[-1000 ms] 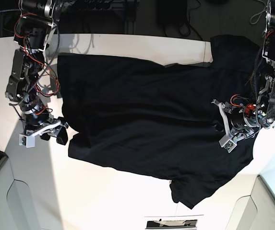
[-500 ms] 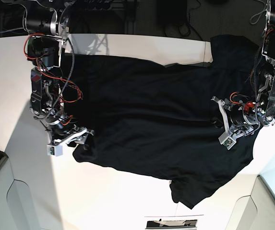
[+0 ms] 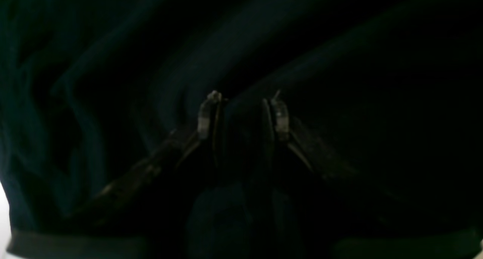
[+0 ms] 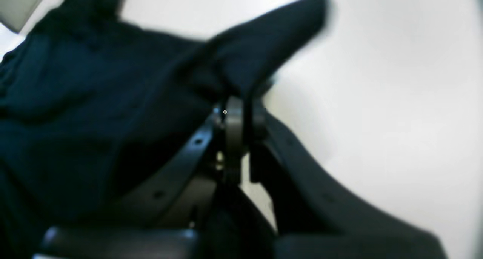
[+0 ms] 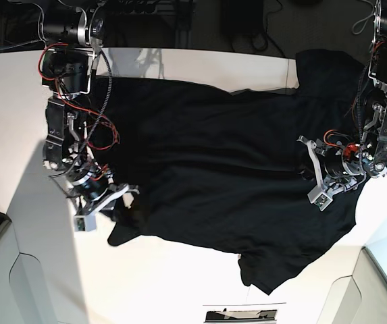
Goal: Layout the t-shirt on the table in an organized manner, then fold the t-shirt properly
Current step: 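Pull the hem with the right gripper to straighten the shirt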
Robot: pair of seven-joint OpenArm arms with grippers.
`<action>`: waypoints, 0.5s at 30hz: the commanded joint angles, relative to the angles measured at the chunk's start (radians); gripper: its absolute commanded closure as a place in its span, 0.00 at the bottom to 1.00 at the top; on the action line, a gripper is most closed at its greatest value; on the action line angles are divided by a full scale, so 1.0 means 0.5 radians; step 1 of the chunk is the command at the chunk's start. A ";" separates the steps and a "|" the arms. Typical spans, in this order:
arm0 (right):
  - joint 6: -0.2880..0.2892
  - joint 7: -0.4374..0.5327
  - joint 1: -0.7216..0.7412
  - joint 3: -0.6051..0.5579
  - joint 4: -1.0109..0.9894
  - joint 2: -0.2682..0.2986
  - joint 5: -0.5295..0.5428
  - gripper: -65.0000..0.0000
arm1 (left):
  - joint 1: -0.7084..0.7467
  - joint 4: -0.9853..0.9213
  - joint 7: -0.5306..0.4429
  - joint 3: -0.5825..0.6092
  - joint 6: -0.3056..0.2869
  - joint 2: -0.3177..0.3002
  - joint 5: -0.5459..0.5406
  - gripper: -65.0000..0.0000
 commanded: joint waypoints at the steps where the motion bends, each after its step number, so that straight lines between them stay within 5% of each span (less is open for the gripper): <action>1: 0.015 0.047 0.040 0.011 0.113 0.050 0.033 1.00 | -0.045 0.030 -0.031 -0.014 0.005 -0.034 -0.021 0.68; 9: 0.008 -0.070 0.018 0.028 0.455 0.323 0.034 1.00 | -0.006 0.029 -0.059 -0.014 0.005 -0.032 -0.021 0.68; 12: -0.017 -0.143 0.017 0.029 0.458 0.370 0.041 0.49 | 0.026 0.029 -0.083 -0.014 0.005 -0.032 -0.020 0.68; 14: -0.033 -0.249 0.017 0.036 0.458 0.376 0.063 0.31 | 0.038 0.029 -0.085 -0.014 0.004 -0.027 -0.013 0.68; 15: -0.032 -0.292 0.016 0.044 0.458 0.375 0.092 0.31 | 0.043 0.029 -0.090 -0.014 0.003 -0.022 -0.009 0.68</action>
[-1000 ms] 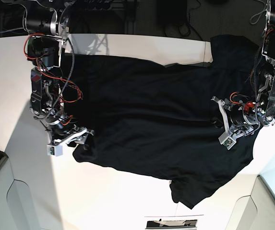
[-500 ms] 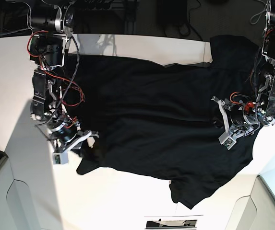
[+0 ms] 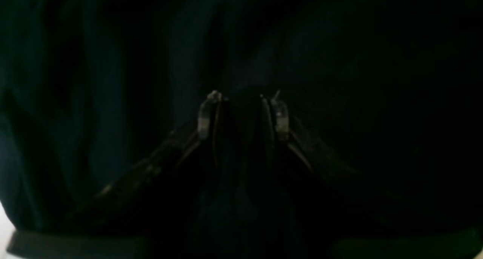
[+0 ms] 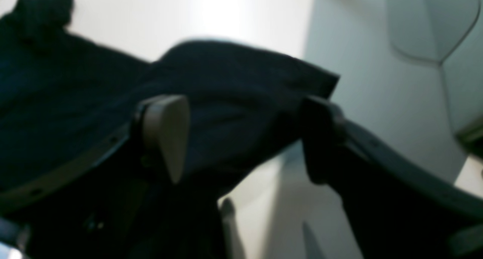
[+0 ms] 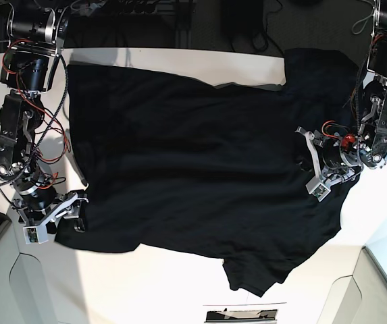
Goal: Layout the t-shirt on the table in an organized manner, then fold the t-shirt properly
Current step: 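Pull the hem with the right gripper to straighten the shirt, then drag the shirt with both grippers to smooth it flat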
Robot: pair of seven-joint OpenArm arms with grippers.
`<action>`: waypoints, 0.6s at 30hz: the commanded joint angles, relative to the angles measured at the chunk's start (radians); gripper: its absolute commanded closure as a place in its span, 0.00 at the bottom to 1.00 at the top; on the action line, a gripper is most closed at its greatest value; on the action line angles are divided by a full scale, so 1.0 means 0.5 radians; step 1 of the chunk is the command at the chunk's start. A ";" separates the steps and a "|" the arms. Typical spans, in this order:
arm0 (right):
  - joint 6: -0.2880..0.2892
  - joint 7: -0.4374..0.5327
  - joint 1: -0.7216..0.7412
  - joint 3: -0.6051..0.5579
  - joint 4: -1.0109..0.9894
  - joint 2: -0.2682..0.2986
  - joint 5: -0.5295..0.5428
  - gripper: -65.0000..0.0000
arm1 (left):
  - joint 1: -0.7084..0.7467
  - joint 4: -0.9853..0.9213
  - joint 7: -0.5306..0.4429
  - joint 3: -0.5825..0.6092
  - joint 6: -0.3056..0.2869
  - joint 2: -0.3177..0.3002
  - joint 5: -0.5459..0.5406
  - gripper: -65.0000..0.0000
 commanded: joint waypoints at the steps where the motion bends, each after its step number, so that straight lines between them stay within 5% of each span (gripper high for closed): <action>1: -0.002 0.015 0.051 0.024 0.037 0.021 0.079 0.31 | -0.037 0.029 -0.046 -0.014 -0.002 -0.028 -0.003 0.68; 6: 0.051 -0.135 -0.013 0.125 0.041 -0.008 0.433 0.31 | -0.037 0.027 -0.048 -0.014 -0.003 -0.029 0.059 0.68; 14: 0.162 -0.345 -0.251 0.155 0.053 -0.201 0.769 0.34 | -0.037 0.024 -0.094 -0.014 0.003 -0.029 0.130 0.68; 16: 0.166 -0.344 -0.310 0.156 0.077 -0.246 0.803 0.47 | -0.037 0.023 -0.097 -0.014 0.003 -0.029 0.153 0.68; 18: 0.164 -0.349 -0.365 0.156 0.125 -0.287 0.804 0.74 | -0.037 0.014 -0.098 -0.014 0.003 -0.029 0.185 0.68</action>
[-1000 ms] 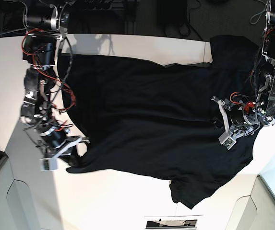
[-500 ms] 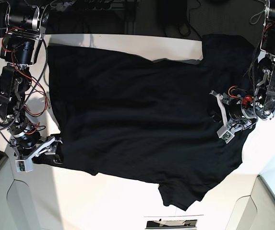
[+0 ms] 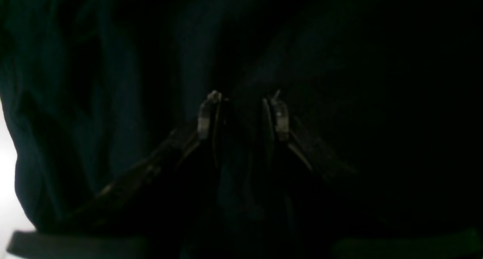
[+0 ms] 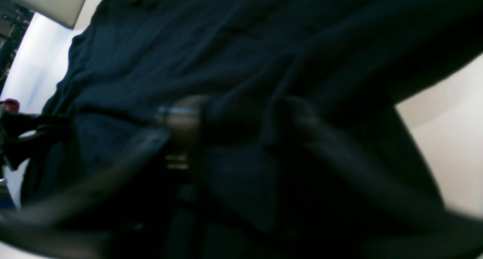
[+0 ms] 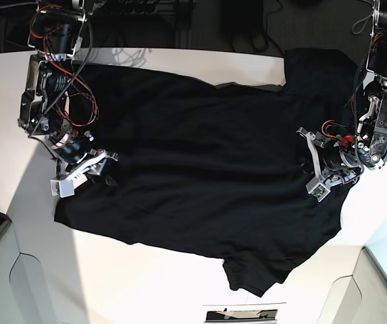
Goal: Layout the t-shirt on the table in an organized manner, then fold the t-shirt properly
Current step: 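Drag the shirt with both grippers to smooth it flat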
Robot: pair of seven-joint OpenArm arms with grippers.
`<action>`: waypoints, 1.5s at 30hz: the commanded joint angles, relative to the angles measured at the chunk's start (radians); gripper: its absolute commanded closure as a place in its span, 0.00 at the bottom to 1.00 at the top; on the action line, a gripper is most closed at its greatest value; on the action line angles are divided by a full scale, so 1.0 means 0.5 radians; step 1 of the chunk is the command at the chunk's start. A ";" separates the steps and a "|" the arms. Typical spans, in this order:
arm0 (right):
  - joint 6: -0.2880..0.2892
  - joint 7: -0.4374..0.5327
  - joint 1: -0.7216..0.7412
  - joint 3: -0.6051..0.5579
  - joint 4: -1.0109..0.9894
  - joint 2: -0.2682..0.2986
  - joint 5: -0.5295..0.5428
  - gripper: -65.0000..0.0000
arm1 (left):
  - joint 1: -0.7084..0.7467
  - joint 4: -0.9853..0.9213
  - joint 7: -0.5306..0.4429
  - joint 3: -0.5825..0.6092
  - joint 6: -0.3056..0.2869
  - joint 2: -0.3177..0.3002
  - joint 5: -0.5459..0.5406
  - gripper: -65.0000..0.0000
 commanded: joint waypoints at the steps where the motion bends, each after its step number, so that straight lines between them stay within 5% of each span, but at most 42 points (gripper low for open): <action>1: 0.022 0.048 0.021 0.002 0.072 -0.014 0.050 0.90 | -0.037 0.005 -0.027 -0.014 0.002 -0.034 0.028 0.70; 2: 0.022 0.048 -0.005 0.002 0.096 -0.032 0.047 1.00 | -0.037 -0.013 -0.035 -0.014 0.002 -0.034 0.043 0.76; 7: 0.008 0.055 -0.056 0.001 0.110 -0.053 -0.098 1.00 | -0.037 -0.130 -0.102 -0.014 0.003 -0.034 0.048 0.97; 12: -0.032 0.056 -0.061 0.002 0.110 -0.018 -0.348 1.00 | -0.037 -0.249 -0.101 -0.014 0.002 -0.034 0.049 0.98; 18: -0.153 0.157 -0.060 0.003 0.109 0.201 -0.515 1.00 | -0.037 -0.329 -0.100 -0.014 0.002 -0.034 0.050 0.98; 27: -0.202 0.140 -0.066 0.195 0.108 0.444 -0.509 1.00 | -0.036 -0.329 -0.050 -0.014 0.003 -0.034 0.040 0.98; 36: -0.020 0.025 -0.087 0.307 0.108 0.402 0.094 1.00 | -0.030 -0.163 0.027 -0.014 -0.015 -0.034 -0.112 0.98; 45: -0.029 0.026 -0.106 0.029 0.073 0.184 -0.262 1.00 | -0.034 0.031 -0.020 -0.014 -0.021 -0.026 -0.111 0.98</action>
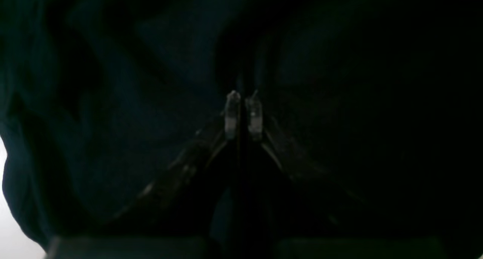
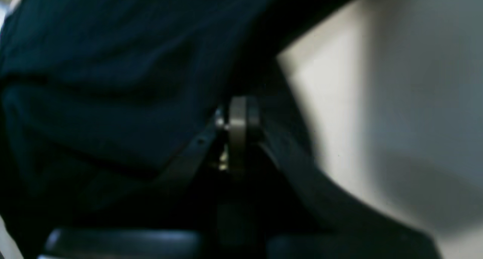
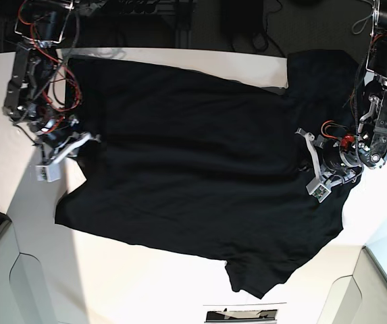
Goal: Layout the t-shirt on the table in an organized manner, then fold the t-shirt properly
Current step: 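Drag the shirt with both grippers to smooth it flat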
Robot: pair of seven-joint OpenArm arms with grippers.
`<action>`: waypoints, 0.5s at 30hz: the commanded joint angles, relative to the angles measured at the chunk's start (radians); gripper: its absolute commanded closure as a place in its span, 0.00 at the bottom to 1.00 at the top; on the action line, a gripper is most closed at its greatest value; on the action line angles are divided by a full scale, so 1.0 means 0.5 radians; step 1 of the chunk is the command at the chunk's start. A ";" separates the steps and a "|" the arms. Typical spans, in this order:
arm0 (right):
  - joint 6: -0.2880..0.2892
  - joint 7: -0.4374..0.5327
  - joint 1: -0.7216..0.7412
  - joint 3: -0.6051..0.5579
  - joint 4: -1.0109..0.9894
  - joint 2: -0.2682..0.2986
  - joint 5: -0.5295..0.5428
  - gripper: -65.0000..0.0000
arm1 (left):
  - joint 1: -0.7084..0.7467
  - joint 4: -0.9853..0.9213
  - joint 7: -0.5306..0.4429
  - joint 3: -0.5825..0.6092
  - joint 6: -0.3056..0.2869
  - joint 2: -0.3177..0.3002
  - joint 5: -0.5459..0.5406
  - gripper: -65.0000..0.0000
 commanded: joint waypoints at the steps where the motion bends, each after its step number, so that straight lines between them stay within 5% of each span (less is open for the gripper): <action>1: -0.021 0.037 0.008 -0.009 0.013 0.028 -0.018 1.00 | -0.037 0.030 -0.037 -0.014 -0.015 -0.027 -0.011 0.98; 9: -0.023 0.046 -0.315 0.036 0.012 0.150 0.108 1.00 | -0.029 0.030 0.008 -0.014 -0.022 -0.029 -0.017 0.98; 15: -0.014 0.054 -0.488 0.323 0.066 0.189 0.227 1.00 | -0.026 0.031 0.008 -0.014 -0.210 -0.028 -0.217 0.98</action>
